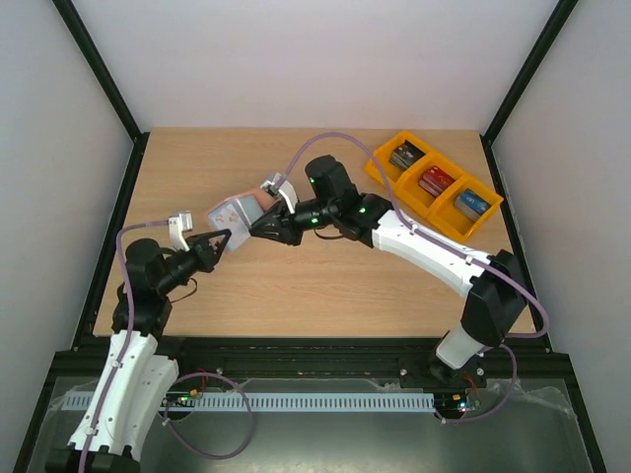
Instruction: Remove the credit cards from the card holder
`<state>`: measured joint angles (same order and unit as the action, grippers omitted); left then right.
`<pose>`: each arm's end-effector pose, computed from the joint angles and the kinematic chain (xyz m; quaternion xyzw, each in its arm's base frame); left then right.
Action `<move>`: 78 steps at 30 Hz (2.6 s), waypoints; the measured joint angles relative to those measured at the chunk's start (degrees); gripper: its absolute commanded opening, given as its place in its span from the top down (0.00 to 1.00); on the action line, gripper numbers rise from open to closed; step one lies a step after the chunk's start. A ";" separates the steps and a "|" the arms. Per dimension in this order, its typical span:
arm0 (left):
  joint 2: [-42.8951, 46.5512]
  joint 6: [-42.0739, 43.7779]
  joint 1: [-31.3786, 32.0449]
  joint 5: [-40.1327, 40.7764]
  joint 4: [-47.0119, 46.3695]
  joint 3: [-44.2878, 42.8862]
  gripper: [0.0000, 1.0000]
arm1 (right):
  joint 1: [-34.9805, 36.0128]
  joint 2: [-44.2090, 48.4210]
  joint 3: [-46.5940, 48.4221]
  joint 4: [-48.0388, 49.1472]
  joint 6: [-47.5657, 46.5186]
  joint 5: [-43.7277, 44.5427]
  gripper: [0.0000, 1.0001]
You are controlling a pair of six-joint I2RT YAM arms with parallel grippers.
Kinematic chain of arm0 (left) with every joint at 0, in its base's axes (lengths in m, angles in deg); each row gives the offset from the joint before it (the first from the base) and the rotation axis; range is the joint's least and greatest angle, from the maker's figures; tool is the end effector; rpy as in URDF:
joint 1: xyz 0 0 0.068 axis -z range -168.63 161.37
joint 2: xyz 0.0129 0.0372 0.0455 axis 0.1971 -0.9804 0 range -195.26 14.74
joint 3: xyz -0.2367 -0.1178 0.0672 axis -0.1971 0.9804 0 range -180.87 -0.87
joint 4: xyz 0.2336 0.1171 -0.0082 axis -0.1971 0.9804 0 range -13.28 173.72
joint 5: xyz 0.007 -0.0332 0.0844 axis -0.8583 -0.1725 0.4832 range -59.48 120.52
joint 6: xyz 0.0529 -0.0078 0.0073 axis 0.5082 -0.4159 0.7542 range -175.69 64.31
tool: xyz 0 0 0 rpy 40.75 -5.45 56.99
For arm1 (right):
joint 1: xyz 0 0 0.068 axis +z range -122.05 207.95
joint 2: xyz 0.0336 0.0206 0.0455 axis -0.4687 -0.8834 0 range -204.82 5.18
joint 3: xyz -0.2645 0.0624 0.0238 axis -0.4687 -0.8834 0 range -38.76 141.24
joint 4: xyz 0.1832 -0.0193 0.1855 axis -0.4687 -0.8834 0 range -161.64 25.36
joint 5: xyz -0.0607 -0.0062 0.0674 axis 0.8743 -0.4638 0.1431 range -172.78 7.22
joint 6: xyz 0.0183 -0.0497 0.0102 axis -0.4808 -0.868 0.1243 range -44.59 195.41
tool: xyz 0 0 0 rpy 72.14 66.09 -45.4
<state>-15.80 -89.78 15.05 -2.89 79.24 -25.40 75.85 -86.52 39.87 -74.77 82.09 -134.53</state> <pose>0.1437 -0.0290 0.2662 -0.0093 0.7495 -0.4084 0.5208 0.2262 0.2920 0.3427 -0.4892 0.6185 0.5509 0.2732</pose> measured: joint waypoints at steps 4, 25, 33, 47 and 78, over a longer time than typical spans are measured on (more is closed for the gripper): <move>0.98 0.00 0.00 -7.69 -5.84 1.03 0.98 | -0.70 -0.24 1.90 -1.31 -1.40 -0.63 0.90; 2.51 2.60 -0.22 -24.26 -21.46 2.78 0.98 | -2.12 2.75 4.07 -11.26 -11.72 -2.64 0.84; 3.06 6.51 0.31 -26.32 -20.55 2.67 0.98 | -0.81 5.66 2.01 -8.68 -11.91 -2.16 0.96; 3.54 11.19 0.52 -26.97 -17.97 1.20 0.98 | 1.16 6.56 1.22 -5.14 -9.86 0.11 0.85; 6.21 9.49 1.25 -25.46 -21.00 1.20 0.98 | 2.10 9.38 -1.73 -2.12 -14.43 -3.45 0.77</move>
<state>-9.59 -80.29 16.30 -28.35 58.24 -24.20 77.94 -77.15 38.14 -76.89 67.66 -137.98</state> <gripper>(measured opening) 0.113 0.230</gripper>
